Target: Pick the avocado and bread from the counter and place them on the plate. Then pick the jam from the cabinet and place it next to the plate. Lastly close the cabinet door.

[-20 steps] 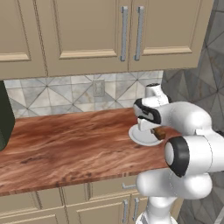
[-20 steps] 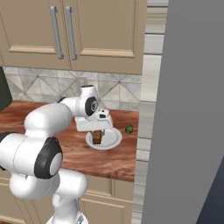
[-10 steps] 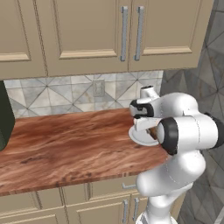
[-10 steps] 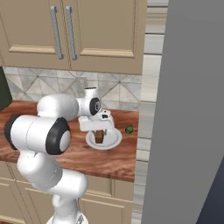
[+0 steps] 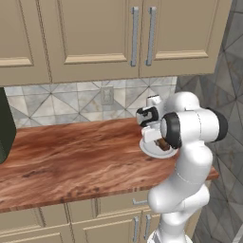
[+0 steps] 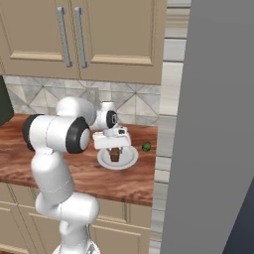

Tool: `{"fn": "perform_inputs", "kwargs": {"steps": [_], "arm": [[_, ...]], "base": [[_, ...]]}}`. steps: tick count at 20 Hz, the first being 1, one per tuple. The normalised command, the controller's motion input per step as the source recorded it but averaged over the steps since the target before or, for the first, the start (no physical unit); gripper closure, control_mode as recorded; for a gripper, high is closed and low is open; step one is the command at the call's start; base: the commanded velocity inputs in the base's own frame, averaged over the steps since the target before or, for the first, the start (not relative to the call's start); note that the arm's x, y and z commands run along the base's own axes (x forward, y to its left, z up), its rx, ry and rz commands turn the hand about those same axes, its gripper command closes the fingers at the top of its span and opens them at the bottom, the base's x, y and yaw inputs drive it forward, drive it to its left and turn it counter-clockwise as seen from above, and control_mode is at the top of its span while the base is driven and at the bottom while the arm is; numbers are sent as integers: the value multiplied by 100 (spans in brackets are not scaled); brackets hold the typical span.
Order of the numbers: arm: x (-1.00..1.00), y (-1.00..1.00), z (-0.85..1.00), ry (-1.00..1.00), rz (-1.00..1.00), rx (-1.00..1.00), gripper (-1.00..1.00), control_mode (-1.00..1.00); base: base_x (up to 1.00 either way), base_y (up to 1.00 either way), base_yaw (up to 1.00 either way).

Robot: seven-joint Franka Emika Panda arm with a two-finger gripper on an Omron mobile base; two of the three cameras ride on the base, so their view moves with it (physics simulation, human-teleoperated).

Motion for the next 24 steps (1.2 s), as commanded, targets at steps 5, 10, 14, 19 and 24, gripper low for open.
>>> {"fn": "perform_inputs", "kwargs": {"steps": [5,10,14,19,24], "arm": [[11,3,-29,0,2,0,100,-100],[8,10,-39,-5,4,0,-100,-100],[0,0,6,-5,0,0,-100,-100],[0,0,47,-7,0,0,-100,-100],[0,0,46,-5,-1,-1,-100,-100]], "base": [[0,0,0],[0,0,0],[0,0,0],[0,0,0],[0,0,0]]}}
